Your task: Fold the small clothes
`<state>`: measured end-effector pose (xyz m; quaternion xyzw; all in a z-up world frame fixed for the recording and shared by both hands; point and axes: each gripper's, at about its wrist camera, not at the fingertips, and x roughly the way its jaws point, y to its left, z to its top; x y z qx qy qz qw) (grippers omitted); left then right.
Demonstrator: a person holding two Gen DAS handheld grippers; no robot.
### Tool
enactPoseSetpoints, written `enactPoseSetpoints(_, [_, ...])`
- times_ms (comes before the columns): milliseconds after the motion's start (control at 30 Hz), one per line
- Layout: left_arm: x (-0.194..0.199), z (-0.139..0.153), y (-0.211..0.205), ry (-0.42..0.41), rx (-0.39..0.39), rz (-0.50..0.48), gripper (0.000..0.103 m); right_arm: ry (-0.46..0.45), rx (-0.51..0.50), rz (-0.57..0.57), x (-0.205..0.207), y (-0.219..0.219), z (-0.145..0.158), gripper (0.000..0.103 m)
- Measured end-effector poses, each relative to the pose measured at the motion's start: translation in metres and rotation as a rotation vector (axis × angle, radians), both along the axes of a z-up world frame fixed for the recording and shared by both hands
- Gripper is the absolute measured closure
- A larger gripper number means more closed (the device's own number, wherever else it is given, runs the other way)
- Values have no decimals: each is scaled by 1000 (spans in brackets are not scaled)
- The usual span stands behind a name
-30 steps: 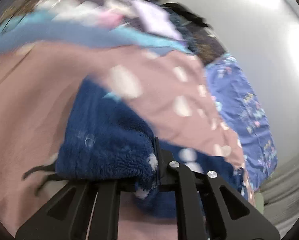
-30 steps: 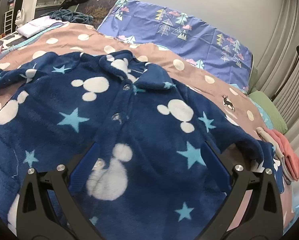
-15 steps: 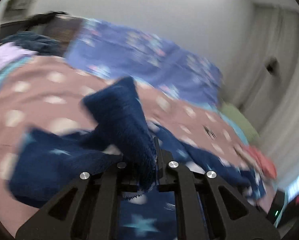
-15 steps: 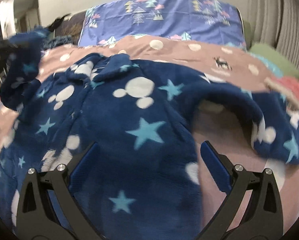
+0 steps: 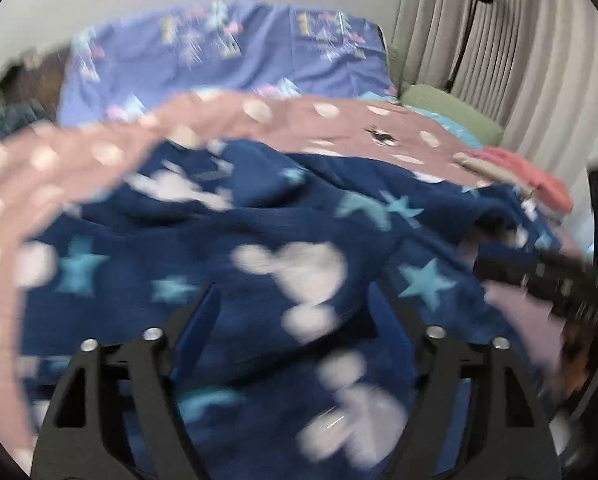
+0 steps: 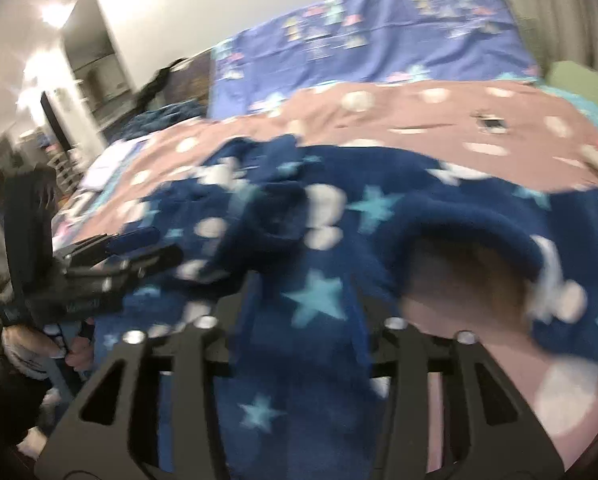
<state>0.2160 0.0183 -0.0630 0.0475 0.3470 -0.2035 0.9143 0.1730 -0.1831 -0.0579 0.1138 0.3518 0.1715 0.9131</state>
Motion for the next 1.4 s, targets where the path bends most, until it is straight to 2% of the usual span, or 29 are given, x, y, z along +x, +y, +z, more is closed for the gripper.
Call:
enactPoseSetpoints(67, [-9,4,16,-44,82,37,18,24,49,39,8,8,3,35])
enactPoseSetpoints(133, [-20,-6,38,-61,183,97,16,72,89,88,21,18,1,28])
enactPoseSetpoints(300, [-16,-36,93,22,318,259,16,232,167,137,47,39,-24,27])
enactPoseSetpoints(333, [-12,-40,102,38,327,287,16,256,182,136,52,42,-28,27])
enactPoseSetpoints(467, [0,-40,120,74,284,332,16,307,265,91,79,40,-40,27])
enactPoseSetpoints(567, [4,-39,122,59,314,340,16,327,335,7,94,25,-46,27])
enactPoseSetpoints(600, [6,-39,120,53,323,338,16,350,388,-15,99,19,-50,27])
enactPoseSetpoints(667, [9,-39,118,41,338,340,16,376,443,-26,104,14,-54,27])
enactPoseSetpoints(867, [15,-46,121,74,318,344,16,379,363,8,116,27,-49,27])
enactPoseSetpoints(933, [15,-47,123,76,306,345,15,368,324,10,118,31,-46,56])
enactPoseSetpoints(967, [15,-47,124,78,302,348,14,357,287,26,120,35,-44,88])
enactPoseSetpoints(1000, [15,-48,125,81,297,354,12,333,232,32,119,39,-38,92])
enactPoseSetpoints(1067, [15,-47,127,82,288,358,12,243,228,27,112,39,-20,92])
enactPoseSetpoints(1167, [14,-48,127,81,289,361,12,72,254,31,98,30,21,93])
enactPoseSetpoints(1200, [14,-48,126,80,293,361,12,56,249,22,98,27,26,93])
enactPoseSetpoints(1267, [14,-49,125,79,297,362,11,78,225,-2,103,21,23,91])
enactPoseSetpoints(1300, [14,-49,125,80,297,362,11,108,186,-35,108,18,14,87])
enactPoseSetpoints(1333, [14,-50,125,82,295,363,11,138,125,-77,112,16,4,81])
enactPoseSetpoints(1367, [14,-50,126,84,294,364,11,174,54,-135,116,12,-11,71])
enactPoseSetpoints(1400, [15,-50,126,86,292,366,11,201,17,-180,117,8,-23,68])
